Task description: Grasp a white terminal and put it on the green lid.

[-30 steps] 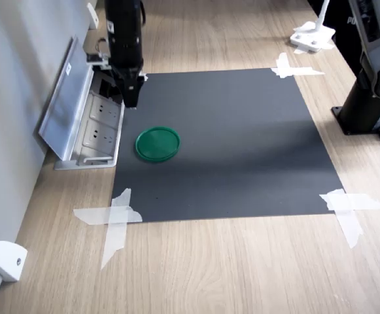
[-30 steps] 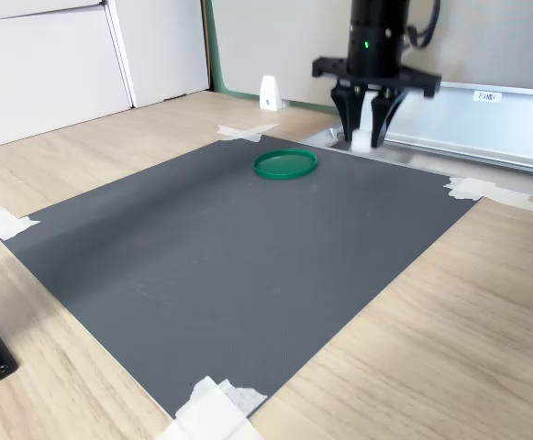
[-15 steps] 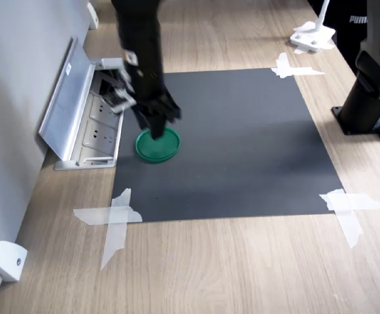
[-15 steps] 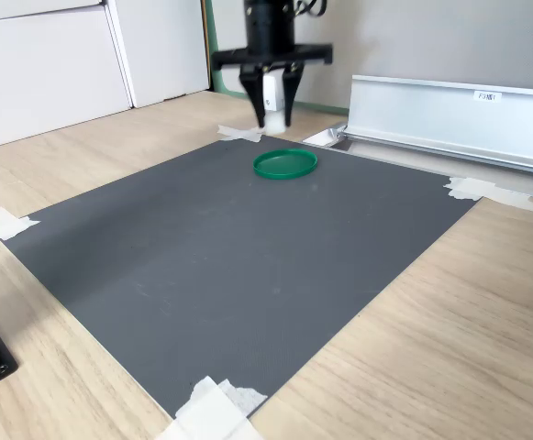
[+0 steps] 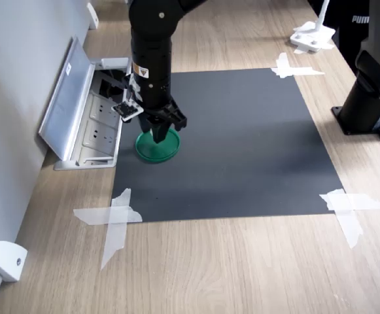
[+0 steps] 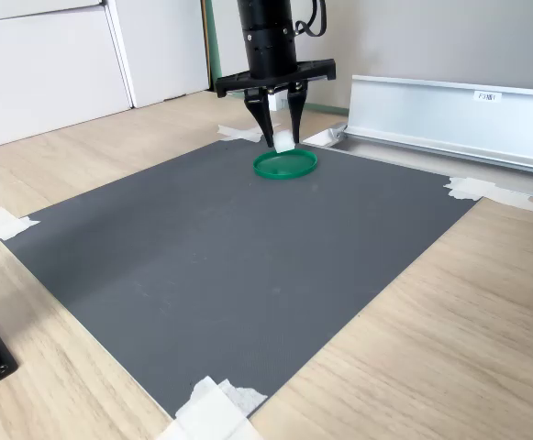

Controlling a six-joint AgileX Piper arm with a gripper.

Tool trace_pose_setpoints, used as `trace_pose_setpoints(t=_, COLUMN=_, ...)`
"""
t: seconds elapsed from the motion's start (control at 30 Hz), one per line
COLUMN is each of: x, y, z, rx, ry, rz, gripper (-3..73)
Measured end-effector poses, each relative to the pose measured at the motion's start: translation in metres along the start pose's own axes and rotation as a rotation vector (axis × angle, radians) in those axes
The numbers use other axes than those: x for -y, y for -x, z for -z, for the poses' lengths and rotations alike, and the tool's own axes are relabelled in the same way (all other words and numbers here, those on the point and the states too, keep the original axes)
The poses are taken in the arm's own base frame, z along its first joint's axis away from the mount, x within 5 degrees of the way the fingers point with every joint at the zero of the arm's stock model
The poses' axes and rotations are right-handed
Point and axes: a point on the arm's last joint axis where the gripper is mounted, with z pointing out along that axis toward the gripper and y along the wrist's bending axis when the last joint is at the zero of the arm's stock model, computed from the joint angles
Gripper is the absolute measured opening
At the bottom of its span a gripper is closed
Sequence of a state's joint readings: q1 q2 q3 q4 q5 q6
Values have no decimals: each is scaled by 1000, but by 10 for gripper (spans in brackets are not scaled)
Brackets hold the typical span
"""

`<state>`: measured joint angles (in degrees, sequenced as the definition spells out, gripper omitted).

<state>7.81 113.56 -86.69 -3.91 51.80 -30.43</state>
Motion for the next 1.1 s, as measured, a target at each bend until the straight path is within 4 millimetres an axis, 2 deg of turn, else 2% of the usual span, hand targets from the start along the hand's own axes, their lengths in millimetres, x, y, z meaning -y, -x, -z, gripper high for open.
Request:
trace_pose_setpoints(t=0.33, x=-1, y=-1, z=-15, rx=-30, ry=19, rz=21, gripper=331)
trace_pose_setpoints(t=0.57, x=-4, y=0, z=-15, rx=-16, ry=44, rz=-25, gripper=497)
trace_pose_setpoints(t=0.67, x=-5, y=2, z=-10, rx=4, ry=53, rz=-43, gripper=529)
trace_pose_setpoints(t=0.73, x=-4, y=3, z=2, rx=35, ry=48, rz=-54, gripper=536)
trace_pose_setpoints(t=0.83, x=-2, y=5, z=31, rx=107, ry=15, rz=-74, gripper=537)
trace_pose_setpoints(t=1.0, x=3, y=-3, z=95, rx=254, ry=-49, rz=-231, gripper=525)
trace_pose_setpoints(t=1.1, x=11, y=-18, z=133, rx=349, ry=-89, rz=-341, gripper=461)
